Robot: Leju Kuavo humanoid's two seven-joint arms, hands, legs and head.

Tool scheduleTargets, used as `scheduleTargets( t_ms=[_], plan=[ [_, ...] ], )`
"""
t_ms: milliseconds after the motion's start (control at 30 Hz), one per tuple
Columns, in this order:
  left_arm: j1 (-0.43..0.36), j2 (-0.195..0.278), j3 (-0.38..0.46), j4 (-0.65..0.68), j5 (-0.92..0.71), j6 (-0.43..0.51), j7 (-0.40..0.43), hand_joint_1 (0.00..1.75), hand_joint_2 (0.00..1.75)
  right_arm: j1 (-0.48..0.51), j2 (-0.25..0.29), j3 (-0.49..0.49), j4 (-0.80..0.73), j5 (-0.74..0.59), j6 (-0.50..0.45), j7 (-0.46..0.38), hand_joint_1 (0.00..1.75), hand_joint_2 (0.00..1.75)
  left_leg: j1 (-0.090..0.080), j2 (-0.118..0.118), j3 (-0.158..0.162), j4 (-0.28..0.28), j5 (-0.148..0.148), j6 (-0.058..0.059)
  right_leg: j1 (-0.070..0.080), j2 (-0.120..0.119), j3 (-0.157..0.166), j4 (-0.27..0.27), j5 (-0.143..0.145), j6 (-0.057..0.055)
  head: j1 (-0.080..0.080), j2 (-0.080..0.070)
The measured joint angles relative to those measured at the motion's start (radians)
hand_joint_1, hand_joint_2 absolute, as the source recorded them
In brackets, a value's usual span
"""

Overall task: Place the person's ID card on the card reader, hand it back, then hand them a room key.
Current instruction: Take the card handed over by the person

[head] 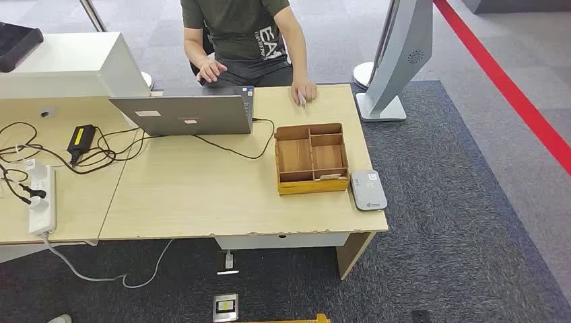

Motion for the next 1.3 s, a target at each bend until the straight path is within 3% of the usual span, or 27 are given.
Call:
scheduleTargets(
  t_ms=[400,533,867,1167,1233,1300],
  plan=[
    [0.000,0.000,0.000,0.000,0.016,0.003,0.005,0.00,1.75,0.000,0.001,0.001,0.000,0.000,-0.002,-0.015,0.00,1.75,0.000,0.000,0.000,0.000,0.000,0.000,0.000,0.000,0.000,0.000,0.000,0.000,0.000,0.000],
    [0.000,0.000,0.000,0.000,0.019,0.003,0.006,0.00,0.00,0.000,0.001,0.001,0.000,0.000,-0.002,-0.020,0.00,0.00,0.000,0.000,0.000,0.000,0.000,0.000,0.000,0.000,0.000,0.000,0.000,0.000,0.000,0.000],
    [0.000,0.000,0.000,0.000,0.024,0.001,-0.018,0.00,0.00,0.000,0.002,0.001,0.000,-0.040,-0.030,-0.108,0.00,0.00,0.000,0.000,0.000,0.000,0.000,0.000,0.000,0.000,0.000,0.000,0.000,0.000,0.000,0.000],
    [0.000,-0.001,0.003,0.000,0.056,0.023,-0.018,0.00,0.00,-0.001,0.022,-0.010,-0.001,-0.128,-0.192,-0.343,0.00,0.00,0.000,0.000,0.000,0.000,0.000,0.000,0.000,0.000,0.000,0.000,0.000,0.000,0.000,0.000],
    [0.000,-0.002,0.003,0.000,0.053,0.026,-0.016,0.00,0.00,-0.002,0.040,-0.013,-0.002,-0.161,-0.189,-0.420,0.00,0.00,0.000,0.000,0.000,0.000,0.000,0.000,0.000,0.000,0.000,0.000,0.000,0.000,0.000,0.000],
    [-0.001,-0.003,0.003,0.000,0.049,0.027,-0.016,0.00,0.00,-0.004,0.056,-0.023,-0.002,-0.223,-0.123,-0.525,0.00,0.00,0.000,0.000,0.000,0.000,0.000,0.000,0.000,0.000,0.000,0.000,0.000,0.000,0.000,0.000]
  ],
)
